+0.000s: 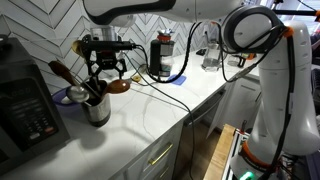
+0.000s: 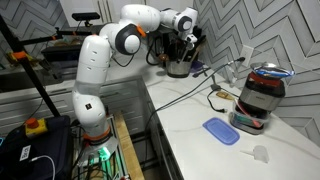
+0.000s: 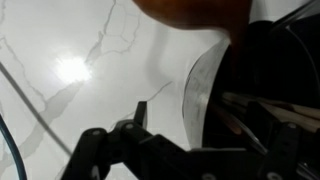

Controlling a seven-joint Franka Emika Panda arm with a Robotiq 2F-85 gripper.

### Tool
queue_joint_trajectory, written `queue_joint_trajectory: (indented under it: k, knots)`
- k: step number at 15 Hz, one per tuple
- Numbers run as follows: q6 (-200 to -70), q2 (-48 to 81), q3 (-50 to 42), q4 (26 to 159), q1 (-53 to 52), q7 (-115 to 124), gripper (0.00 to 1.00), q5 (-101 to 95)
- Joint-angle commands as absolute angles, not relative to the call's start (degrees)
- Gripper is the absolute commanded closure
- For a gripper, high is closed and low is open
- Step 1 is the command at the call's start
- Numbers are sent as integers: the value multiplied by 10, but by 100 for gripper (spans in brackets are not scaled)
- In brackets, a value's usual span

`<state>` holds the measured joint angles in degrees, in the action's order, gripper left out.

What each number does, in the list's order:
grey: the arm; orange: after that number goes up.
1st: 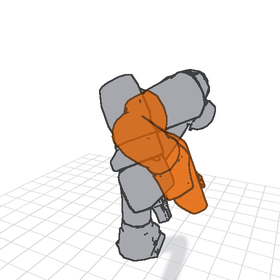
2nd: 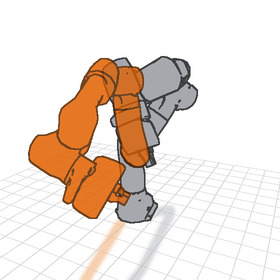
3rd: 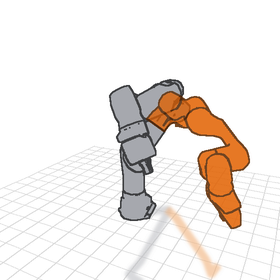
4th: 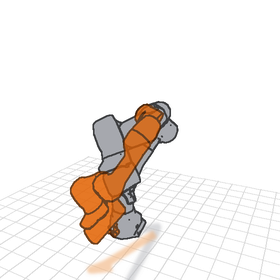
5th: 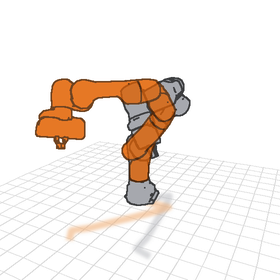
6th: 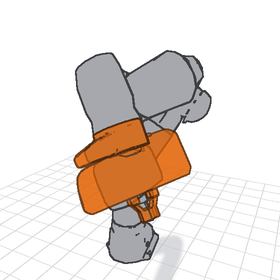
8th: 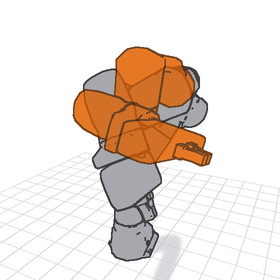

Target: Move the silver object forward

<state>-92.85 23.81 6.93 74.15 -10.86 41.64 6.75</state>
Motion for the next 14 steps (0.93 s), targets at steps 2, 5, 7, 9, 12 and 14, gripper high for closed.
queue_joint_trajectory:
  k: [2, 5, 7, 9, 12, 14]
  knots:
    - [-957, 246, 56, 743, -115, 427, 0, 77]
    - [-932, 262, 53, 732, -121, 434, 0, 67]
    - [-934, 267, 50, 735, -124, 436, 0, 63]
    - [-947, 275, 48, 740, -126, 440, 8, 63]
    - [-958, 281, 45, 743, -128, 445, 38, 65]
    - [-957, 284, 44, 742, -129, 449, 51, 65]
